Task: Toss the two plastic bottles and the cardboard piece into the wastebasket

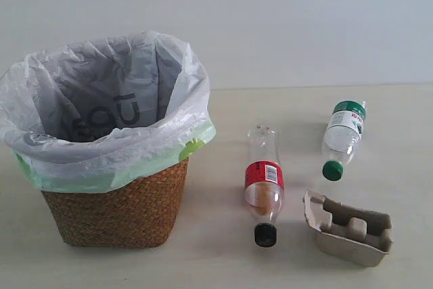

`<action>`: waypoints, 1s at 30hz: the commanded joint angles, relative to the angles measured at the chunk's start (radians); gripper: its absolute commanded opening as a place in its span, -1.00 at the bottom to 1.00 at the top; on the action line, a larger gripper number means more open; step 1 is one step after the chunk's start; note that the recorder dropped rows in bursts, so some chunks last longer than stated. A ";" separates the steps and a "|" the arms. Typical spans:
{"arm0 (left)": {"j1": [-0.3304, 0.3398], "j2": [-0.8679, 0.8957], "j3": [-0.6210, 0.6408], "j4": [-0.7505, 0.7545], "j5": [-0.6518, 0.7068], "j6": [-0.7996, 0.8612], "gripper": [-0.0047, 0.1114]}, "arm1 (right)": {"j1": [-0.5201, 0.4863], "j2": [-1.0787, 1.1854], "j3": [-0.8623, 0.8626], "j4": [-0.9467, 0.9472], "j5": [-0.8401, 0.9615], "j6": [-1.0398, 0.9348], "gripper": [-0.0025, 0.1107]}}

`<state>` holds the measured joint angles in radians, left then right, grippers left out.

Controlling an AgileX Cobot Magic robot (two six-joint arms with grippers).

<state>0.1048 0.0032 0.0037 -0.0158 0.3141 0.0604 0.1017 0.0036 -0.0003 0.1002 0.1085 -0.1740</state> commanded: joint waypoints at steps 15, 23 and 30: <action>0.002 -0.003 -0.004 -0.002 -0.007 -0.009 0.94 | -0.002 -0.004 0.000 -0.006 -0.573 0.051 -0.96; 0.002 -0.003 -0.004 -0.002 -0.007 -0.009 0.94 | -0.002 -0.004 0.000 -0.006 -0.932 0.301 -0.96; 0.002 -0.003 -0.004 -0.002 -0.007 -0.009 0.94 | -0.002 -0.004 -0.166 -0.095 -0.784 0.437 -0.96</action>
<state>0.1048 0.0032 0.0037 -0.0158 0.3141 0.0604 0.1017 0.0015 -0.0769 0.0775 -0.7995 0.2366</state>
